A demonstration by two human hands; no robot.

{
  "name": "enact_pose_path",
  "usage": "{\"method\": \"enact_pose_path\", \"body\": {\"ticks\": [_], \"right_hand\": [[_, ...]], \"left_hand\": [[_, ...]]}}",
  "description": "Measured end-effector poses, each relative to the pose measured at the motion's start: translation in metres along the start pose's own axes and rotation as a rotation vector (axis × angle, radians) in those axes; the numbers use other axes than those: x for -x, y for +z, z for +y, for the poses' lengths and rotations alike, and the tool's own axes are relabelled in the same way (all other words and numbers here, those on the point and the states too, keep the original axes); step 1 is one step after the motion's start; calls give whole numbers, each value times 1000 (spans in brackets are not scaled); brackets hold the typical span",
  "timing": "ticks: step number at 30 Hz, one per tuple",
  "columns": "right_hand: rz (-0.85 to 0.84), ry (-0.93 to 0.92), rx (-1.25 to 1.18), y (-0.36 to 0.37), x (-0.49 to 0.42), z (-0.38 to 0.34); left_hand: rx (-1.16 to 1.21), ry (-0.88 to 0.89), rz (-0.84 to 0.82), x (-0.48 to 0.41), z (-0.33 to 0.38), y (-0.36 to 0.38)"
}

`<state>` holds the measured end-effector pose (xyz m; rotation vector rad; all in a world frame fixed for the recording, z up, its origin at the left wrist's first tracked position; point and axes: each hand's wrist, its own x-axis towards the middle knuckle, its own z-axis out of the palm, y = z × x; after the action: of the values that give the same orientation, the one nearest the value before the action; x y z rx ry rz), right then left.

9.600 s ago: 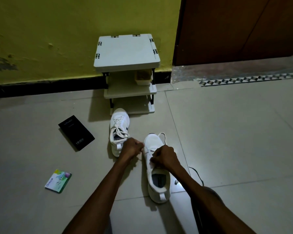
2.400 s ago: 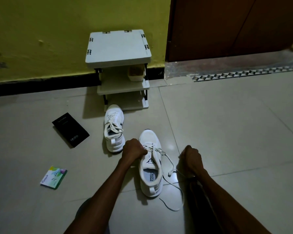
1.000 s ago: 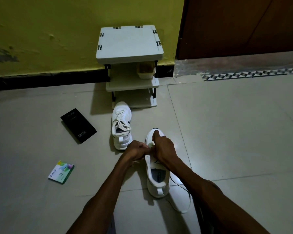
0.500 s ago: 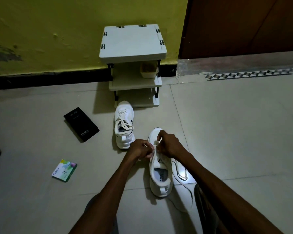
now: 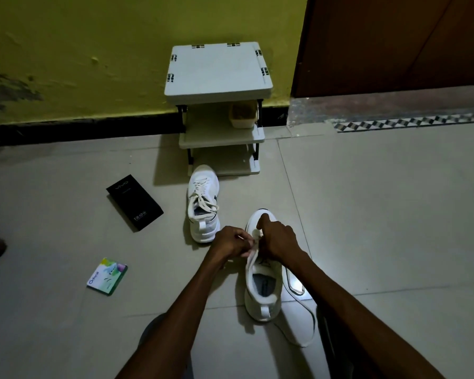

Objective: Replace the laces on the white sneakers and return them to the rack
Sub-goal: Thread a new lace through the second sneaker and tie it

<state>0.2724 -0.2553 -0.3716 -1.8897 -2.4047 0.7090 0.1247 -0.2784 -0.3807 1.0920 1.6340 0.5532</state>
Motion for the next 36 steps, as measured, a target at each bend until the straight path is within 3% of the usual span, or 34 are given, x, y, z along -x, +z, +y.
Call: {"method": "enact_pose_path", "body": {"ticks": [8,11,15,22,24,26,28,30,32,34,36], "right_hand": [[160,31,-228,20,8,1],[117,66,-356,18,6,6],[139,141,-242,6,4,4],[-32,258,-271,11,9,6],[-23,276,-307,14,11,6],[-23,284,-324,16,13,6],[-13,287,-337,18,13,5],[-7,287,-342,19,13,4],[-7,291,-352,19,13,4],[-4,304,-370,19,14,4],[-1,304,-371,19,14,5]], "left_hand": [[-45,85,14,-2,-4,1],[-21,120,39,-1,-4,3],[89,73,18,-6,-9,6],[311,-47,56,-6,-7,0],[528,-60,105,-9,11,-13],[904,-50,102,-11,39,-37],[1205,18,-2,-6,71,-60],[1330,154,-92,4,94,-74],[1353,229,-177,14,106,-74],[1362,178,-283,20,106,-60],[1086,69,-259,18,96,-44]]}}
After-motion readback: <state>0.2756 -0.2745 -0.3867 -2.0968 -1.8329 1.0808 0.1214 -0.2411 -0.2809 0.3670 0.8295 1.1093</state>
